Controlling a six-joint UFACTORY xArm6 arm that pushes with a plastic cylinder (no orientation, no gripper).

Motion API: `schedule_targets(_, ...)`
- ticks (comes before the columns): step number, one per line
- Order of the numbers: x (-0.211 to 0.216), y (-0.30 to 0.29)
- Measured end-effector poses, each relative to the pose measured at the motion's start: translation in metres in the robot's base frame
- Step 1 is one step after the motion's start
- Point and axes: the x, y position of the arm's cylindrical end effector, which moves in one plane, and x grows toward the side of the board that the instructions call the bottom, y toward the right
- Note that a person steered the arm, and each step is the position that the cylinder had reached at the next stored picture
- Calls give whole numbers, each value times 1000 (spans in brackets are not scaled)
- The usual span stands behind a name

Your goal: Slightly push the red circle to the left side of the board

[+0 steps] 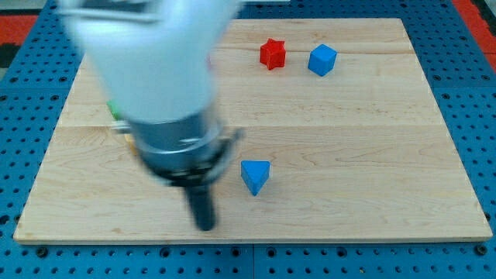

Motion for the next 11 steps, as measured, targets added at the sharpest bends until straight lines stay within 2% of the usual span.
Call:
schedule_targets(1, -2, 87)
schedule_targets(2, -41, 117)
schedule_targets(3, -119, 103)
schedule_targets(4, -178, 65)
schedule_targets(6, -261, -21)
schedule_targets(8, -317, -52)
schedule_targets(10, -348, -93)
schedule_targets(11, -347, -103)
